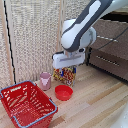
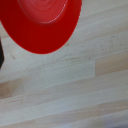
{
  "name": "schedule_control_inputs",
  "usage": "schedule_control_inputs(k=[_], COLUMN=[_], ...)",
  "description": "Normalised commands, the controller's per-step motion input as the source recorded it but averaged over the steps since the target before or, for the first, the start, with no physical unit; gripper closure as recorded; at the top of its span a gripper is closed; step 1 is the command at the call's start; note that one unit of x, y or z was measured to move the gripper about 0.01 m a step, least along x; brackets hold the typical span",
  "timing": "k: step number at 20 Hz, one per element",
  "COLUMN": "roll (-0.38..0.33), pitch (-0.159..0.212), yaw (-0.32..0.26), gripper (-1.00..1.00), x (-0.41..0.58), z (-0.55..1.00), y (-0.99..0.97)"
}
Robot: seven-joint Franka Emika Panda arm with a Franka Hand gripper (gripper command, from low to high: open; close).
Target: Transport the gripper mindfully toward the orange-red bowl and clasp it to elevate with ease. Ensure your robot's arm aligns efficiently with the top drawer's opening. Carefully slide the orange-red bowl into the designated spot with precision. After confirmation, withdraw the gripper gently. Close the drawer smoothly by transitioning the gripper to its handle.
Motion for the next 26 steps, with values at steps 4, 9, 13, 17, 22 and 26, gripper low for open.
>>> schedule_control_inputs(k=[4,9,13,17,22,26], roll=[-0.039,-0.039,-0.038,-0.054,-0.068,-0.006], pitch=[0.062,0.063,0.008,-0.006,-0.048,-0.008], yaw=[-0.046,-0.119,-0.173,-0.112,-0.032,0.0], gripper=[-1.0,-1.0,-1.0,-1.0,-1.0,1.0], x=[-0.132,-0.125,-0.042,-0.009,0.0,0.0], z=[-0.46,-0.4,-0.39,-0.38,-0.41,-0.07], y=[0.0,0.0,0.0,0.01,0.02,0.01])
